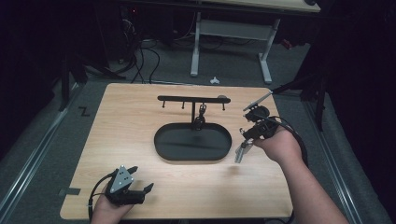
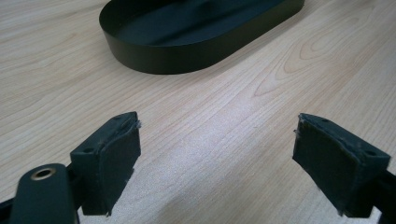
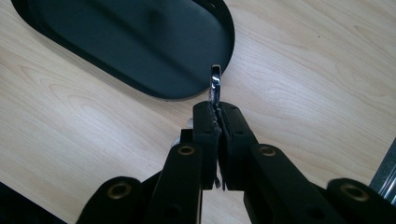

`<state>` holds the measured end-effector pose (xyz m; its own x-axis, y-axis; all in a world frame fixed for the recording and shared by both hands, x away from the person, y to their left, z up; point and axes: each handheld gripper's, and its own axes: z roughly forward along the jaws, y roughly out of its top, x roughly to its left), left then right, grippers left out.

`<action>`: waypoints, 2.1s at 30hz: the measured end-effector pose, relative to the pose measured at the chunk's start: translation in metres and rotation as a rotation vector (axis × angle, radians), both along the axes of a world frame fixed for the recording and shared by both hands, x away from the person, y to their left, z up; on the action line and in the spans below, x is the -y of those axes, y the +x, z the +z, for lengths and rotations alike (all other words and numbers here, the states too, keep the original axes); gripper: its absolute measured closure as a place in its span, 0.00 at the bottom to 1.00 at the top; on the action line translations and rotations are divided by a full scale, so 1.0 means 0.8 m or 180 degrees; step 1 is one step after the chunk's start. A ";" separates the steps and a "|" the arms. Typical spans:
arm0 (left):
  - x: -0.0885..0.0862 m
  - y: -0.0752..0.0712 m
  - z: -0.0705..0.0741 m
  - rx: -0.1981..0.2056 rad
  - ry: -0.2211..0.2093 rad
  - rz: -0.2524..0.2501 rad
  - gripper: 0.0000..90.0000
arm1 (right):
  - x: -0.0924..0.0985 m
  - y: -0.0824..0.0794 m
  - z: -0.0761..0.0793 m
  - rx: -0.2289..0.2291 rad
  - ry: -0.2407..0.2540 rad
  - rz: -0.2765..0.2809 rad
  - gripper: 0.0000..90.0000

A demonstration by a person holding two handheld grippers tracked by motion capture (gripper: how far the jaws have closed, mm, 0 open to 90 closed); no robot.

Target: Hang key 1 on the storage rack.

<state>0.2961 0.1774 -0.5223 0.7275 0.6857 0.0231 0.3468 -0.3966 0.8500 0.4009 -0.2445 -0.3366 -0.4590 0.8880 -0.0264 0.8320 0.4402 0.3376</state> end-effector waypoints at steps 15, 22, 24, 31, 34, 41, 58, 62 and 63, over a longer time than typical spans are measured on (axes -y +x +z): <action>-0.001 0.001 0.000 -0.0004 -0.0006 -0.0001 0.17 | -0.026 0.017 0.009 0.0052 0.0019 0.0084 0.97; 0.000 0.002 0.000 0.0001 -0.0010 -0.0001 0.17 | -0.035 0.026 0.015 0.0086 0.0004 0.0137 0.97; 0.000 0.001 0.000 -0.0001 -0.0010 -0.0003 0.17 | -0.038 0.028 0.015 0.0077 0.0015 0.0116 0.97; -0.001 0.001 0.000 -0.0005 -0.0017 0.0000 0.17 | -0.048 0.039 0.019 0.0101 0.0029 0.0132 0.97; -0.002 0.001 0.000 -0.0005 -0.0019 0.0004 0.17 | -0.051 0.044 0.022 0.0117 0.0052 0.0123 0.97; -0.003 0.001 0.000 -0.0006 -0.0040 0.0017 0.17 | -0.056 0.055 0.027 0.0138 0.0074 0.0131 0.97; -0.003 0.001 0.000 -0.0012 -0.0036 0.0017 0.17 | -0.065 0.068 0.033 0.0134 0.0115 0.0100 0.97; -0.004 0.001 0.000 -0.0013 -0.0034 0.0021 0.17 | -0.064 0.074 0.035 0.0136 0.0104 0.0121 0.97; -0.005 0.002 0.000 -0.0014 -0.0033 0.0021 0.17 | -0.064 0.075 0.034 0.0126 0.0090 0.0128 0.97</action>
<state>0.2974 0.1811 -0.5225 0.7230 0.6908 0.0128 0.3531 -0.3854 0.8525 0.4611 -0.1932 -0.3093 -0.4935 0.8695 -0.0204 0.7995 0.4628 0.3828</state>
